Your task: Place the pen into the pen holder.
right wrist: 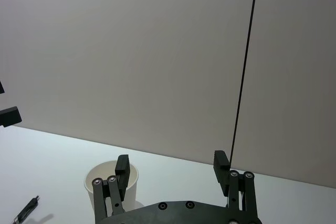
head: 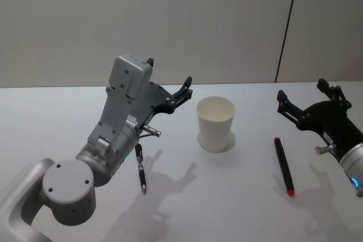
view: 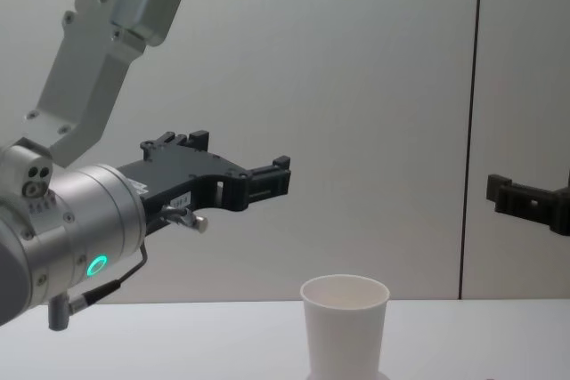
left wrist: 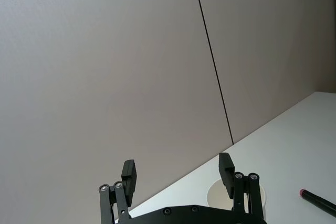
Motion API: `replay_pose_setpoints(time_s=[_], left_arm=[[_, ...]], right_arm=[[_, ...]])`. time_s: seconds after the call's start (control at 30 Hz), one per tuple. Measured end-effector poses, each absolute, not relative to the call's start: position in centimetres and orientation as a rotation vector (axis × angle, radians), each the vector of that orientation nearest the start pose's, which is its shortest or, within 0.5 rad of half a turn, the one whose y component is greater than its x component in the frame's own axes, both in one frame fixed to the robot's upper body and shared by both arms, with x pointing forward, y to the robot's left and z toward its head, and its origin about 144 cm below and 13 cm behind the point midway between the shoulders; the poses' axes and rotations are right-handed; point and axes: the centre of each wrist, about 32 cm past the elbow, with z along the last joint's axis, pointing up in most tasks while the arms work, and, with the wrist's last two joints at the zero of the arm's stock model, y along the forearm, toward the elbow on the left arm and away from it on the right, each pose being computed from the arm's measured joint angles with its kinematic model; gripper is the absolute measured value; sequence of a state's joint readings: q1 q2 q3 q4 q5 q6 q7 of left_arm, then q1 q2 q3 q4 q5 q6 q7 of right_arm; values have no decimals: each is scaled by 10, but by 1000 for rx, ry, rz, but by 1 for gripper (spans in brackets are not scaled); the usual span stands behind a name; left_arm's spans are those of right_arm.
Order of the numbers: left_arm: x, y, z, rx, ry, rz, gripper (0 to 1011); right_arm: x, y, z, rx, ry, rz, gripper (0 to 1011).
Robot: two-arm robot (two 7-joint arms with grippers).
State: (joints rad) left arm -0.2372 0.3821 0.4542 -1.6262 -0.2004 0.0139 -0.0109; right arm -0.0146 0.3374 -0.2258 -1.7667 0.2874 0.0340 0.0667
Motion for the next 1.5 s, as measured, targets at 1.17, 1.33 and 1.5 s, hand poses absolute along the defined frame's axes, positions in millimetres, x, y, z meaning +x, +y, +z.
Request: replay_pose_setpoints(time_s=[1.17,1.33,1.5], left_arm=[[492,198,1204,61,-268,1124,1002],[492,198,1204,61,-268,1124,1003],[492,198,1204,61,-268,1124,1003]], right_arm=[[446,-215,1197,-168,129,-1394,1002],[458,-210,1201,-215,171,-1416,1001],[468,-206,1203,-255,209,-1429,1002]])
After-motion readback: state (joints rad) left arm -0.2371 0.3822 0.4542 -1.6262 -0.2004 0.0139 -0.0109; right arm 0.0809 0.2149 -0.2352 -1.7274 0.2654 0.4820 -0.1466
